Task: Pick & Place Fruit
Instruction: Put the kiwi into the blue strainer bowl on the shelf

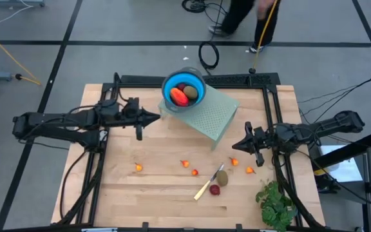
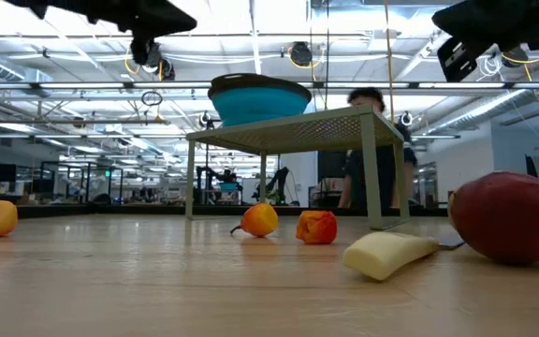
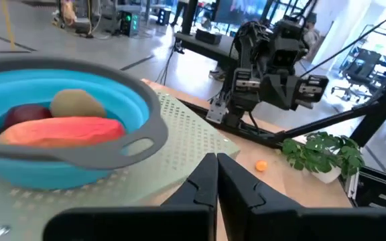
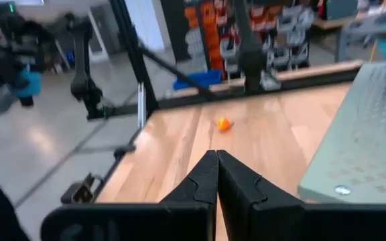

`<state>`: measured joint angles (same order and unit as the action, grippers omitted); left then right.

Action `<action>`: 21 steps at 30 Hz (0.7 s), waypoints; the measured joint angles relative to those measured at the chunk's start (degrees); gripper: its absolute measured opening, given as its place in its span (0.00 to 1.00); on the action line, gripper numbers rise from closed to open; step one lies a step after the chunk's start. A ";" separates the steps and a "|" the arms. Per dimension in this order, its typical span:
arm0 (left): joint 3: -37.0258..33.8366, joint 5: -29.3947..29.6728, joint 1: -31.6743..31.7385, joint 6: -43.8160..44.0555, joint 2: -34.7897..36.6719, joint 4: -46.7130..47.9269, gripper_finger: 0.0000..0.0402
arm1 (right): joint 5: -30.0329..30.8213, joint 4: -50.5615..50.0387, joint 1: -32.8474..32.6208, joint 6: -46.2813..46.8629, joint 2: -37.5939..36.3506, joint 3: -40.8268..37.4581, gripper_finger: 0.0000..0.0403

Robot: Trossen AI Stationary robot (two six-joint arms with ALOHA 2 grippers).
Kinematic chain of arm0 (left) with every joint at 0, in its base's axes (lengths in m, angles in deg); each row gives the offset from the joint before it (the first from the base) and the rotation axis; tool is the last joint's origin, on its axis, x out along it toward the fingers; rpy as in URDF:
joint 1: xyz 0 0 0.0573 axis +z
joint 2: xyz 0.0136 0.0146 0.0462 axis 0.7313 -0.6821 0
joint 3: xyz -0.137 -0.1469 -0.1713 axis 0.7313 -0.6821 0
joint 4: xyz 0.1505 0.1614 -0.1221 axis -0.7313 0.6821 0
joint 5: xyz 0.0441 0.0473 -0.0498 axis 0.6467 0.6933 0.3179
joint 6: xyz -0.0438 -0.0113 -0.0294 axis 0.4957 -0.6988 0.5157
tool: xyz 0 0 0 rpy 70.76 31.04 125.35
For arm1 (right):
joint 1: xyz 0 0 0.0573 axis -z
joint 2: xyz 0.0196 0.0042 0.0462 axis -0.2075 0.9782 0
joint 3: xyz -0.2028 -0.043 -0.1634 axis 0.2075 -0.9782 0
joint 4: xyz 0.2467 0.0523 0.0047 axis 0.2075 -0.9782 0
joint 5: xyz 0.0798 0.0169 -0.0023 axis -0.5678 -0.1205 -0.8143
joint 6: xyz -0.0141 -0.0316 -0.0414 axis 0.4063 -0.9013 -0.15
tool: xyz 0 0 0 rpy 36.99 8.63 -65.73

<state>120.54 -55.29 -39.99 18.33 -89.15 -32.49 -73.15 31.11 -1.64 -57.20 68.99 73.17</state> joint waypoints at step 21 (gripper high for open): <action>-14.27 -0.26 0.00 -0.19 16.19 0.11 0.00 | 3.05 -24.69 -7.21 7.80 23.04 25.53 0.00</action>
<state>106.27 -55.55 -39.99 18.15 -72.96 -32.38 -70.10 6.42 -8.85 -49.40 92.04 98.71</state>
